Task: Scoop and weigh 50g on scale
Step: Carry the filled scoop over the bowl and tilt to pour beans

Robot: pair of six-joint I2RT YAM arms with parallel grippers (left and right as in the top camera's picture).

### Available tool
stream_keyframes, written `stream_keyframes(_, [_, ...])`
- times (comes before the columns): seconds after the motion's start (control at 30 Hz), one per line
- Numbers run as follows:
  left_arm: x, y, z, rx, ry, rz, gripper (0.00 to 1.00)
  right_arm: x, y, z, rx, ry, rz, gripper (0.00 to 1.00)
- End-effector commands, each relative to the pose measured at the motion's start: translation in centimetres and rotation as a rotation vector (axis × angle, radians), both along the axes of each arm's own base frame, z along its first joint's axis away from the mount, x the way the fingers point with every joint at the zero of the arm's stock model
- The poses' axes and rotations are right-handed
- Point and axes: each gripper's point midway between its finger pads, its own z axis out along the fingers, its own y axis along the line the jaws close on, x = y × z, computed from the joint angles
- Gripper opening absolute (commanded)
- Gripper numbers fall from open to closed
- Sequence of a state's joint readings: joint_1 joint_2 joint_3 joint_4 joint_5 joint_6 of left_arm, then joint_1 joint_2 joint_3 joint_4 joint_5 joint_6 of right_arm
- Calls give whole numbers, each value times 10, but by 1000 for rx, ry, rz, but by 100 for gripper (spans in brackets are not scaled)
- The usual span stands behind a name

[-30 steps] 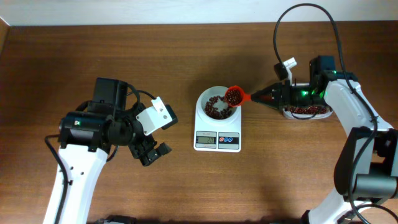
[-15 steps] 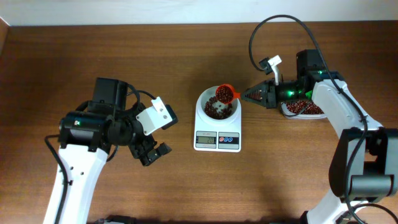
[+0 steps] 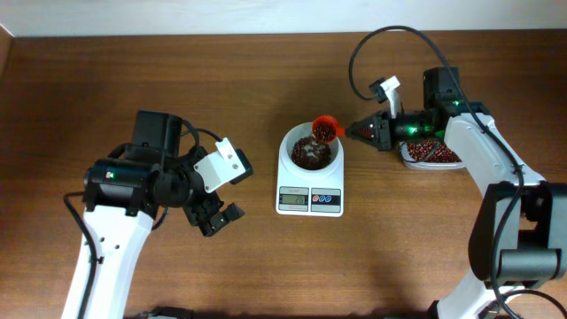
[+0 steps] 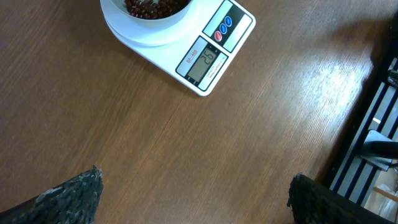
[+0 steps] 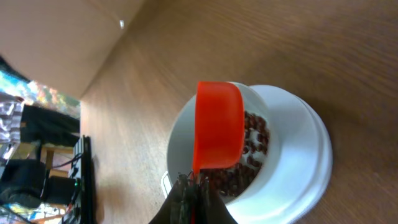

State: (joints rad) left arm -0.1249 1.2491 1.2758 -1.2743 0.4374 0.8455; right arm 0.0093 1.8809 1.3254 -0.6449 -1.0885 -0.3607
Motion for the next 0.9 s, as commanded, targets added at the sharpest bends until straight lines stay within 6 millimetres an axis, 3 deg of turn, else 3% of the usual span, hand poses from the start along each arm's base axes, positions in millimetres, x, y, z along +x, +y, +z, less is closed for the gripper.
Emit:
stream_keyframes(0.0, [-1,-1,2,-5,-11,-12,99,-6,9,21,94,-65,64,4])
stream_keyframes(0.03, [-1,-1,2,-5,-11,-12,99,4,3,10,28,17,-24,4])
stream_keyframes(0.1, [-1,-1,2,-5,-11,-12,99,-2,9,21,89,-43,39,4])
stream_keyframes(0.17, [-1,-1,2,-5,-11,-12,99,6,2,8,15,19,-36,4])
stream_keyframes(0.5, [-1,-1,2,-5,-11,-12,99,2,2,7,19,47,-34,4])
stream_keyframes(0.6, [-1,-1,2,-5,-11,-12,99,2,2,7,19,48,-34,4])
stream_keyframes(0.7, [-1,-1,2,-5,-11,-12,99,-5,10,22,116,50,11,4])
stream_keyframes(0.87, [-1,-1,2,-5,-11,-12,99,-3,8,19,95,39,5,4])
